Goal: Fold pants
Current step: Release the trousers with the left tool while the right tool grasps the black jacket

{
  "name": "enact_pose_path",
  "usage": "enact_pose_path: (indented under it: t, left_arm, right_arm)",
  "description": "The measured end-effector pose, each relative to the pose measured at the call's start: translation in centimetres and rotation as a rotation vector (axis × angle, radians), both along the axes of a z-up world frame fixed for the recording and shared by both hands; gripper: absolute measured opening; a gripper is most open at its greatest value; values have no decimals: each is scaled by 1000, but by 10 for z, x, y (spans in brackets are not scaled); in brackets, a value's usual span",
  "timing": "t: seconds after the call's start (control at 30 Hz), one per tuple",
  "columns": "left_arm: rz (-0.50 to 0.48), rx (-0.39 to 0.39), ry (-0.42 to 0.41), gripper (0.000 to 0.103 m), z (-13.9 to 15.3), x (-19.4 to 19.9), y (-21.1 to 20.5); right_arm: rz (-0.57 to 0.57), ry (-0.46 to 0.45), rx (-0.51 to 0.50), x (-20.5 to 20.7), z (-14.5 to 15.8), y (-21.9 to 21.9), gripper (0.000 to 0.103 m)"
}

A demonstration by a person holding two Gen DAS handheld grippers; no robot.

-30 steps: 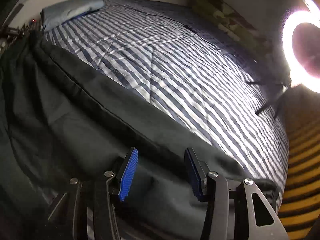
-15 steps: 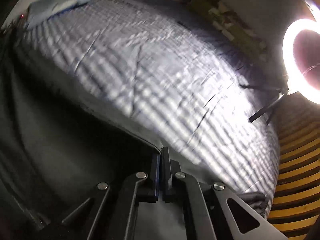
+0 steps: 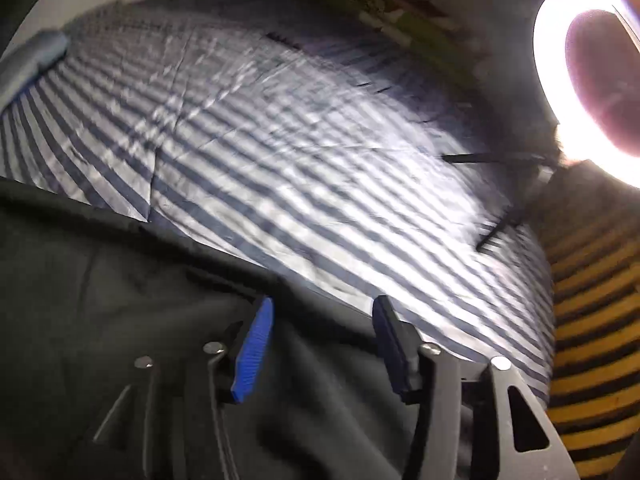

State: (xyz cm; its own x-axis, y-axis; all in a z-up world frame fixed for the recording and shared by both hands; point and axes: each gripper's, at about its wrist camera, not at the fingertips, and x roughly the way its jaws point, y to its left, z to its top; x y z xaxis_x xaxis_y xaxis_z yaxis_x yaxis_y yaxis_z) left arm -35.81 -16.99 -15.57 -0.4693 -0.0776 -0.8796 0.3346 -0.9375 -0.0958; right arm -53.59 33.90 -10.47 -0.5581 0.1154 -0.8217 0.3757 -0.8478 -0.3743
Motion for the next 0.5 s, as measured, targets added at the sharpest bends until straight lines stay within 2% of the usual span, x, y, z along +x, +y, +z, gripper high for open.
enact_pose_path:
  t: [0.07,0.1,0.17,0.3,0.5]
  left_arm:
    - [8,36,10,52,8,12,-8]
    - [5,40,15,52,13,18,-10]
    - [3,46,33,53,26,36,-16]
    - [-12,103,56,57,47,80,-25]
    - [-74,179,35,62,53,161,-19]
  right_arm:
    - [-65,31,-31,16,26,28,49]
    - [-102,39,-83,31,44,50,49]
    - [-169,77,-124,63,69,83,49]
    - [-357,102,-221,167,107,157,49]
    - [-561,109,-342,317,106,230,49]
